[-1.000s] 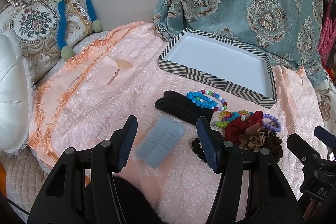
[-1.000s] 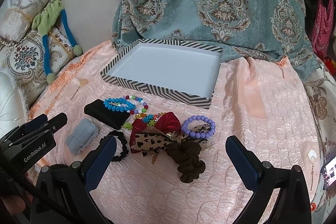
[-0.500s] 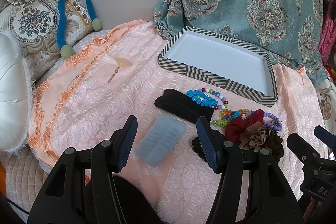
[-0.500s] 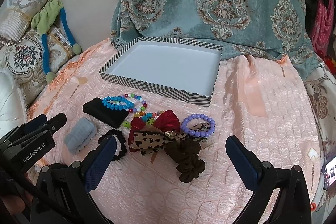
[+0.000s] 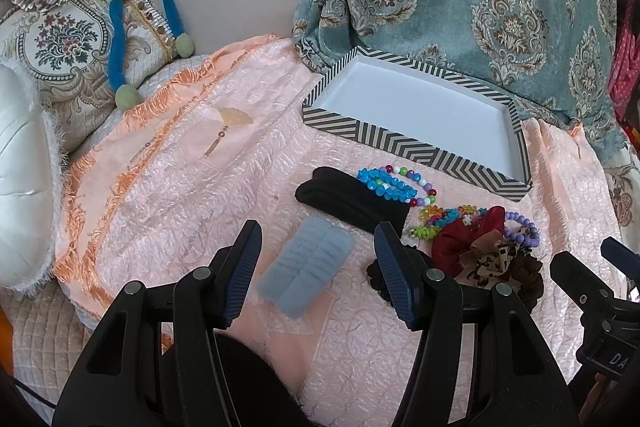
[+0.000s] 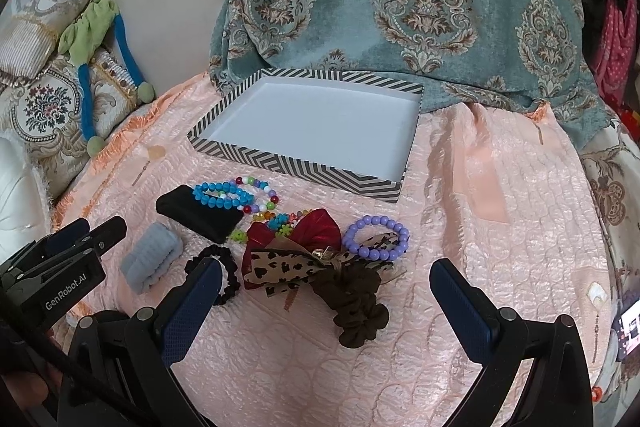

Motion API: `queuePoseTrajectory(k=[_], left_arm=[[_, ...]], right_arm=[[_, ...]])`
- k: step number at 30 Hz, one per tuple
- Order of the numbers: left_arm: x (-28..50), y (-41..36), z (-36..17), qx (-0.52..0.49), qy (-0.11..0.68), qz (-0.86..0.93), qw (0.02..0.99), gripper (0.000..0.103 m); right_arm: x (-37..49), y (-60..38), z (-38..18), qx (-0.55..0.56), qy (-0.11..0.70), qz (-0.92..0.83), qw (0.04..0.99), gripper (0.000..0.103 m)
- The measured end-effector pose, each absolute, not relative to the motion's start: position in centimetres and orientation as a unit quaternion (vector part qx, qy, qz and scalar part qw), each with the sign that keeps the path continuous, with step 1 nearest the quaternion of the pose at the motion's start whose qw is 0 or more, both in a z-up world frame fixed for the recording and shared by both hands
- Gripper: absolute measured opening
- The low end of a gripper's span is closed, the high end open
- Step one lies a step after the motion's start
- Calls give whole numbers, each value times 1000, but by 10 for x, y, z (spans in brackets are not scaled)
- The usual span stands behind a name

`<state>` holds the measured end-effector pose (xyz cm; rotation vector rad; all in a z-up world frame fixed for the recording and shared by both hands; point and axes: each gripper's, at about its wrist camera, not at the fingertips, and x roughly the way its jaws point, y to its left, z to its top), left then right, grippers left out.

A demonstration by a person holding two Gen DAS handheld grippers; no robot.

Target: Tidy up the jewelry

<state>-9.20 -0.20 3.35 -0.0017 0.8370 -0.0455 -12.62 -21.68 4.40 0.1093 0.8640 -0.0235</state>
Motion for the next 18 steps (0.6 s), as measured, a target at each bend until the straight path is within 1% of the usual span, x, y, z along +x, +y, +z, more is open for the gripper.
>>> queuePoseTrajectory(k=[18], left_arm=[[-88, -4, 31, 0, 412, -24, 911, 58]], right_arm=[[-122, -217, 40, 48, 425, -15, 904, 103]])
